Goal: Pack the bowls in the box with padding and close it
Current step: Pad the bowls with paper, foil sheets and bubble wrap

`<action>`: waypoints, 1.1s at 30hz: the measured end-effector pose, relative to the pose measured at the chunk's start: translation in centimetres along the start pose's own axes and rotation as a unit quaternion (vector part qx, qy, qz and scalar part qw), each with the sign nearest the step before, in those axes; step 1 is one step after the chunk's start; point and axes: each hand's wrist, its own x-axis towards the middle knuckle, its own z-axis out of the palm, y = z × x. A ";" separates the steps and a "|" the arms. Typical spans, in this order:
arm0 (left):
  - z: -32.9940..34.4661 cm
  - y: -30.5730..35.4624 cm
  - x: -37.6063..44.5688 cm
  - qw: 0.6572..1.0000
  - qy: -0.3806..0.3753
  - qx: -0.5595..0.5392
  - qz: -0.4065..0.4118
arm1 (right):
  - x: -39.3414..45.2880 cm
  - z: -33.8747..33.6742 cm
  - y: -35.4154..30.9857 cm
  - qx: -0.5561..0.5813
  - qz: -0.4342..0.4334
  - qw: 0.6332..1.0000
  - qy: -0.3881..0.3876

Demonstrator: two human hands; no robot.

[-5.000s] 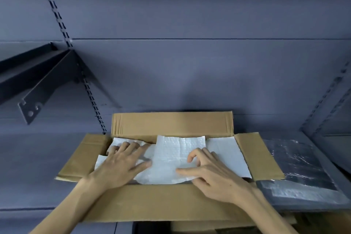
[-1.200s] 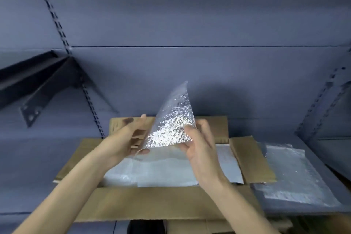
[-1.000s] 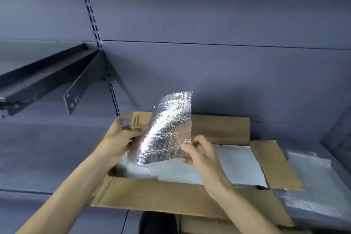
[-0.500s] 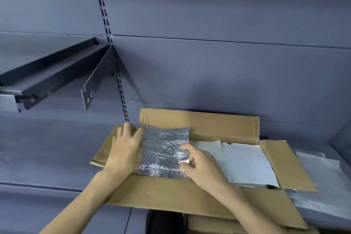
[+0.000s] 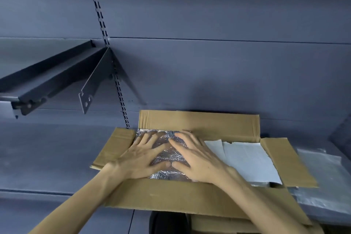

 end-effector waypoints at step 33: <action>1.8 -0.1 0.9 0.994 -0.098 -0.055 -0.015 | 0.8 4.1 2.7 0.019 0.020 0.993 -0.113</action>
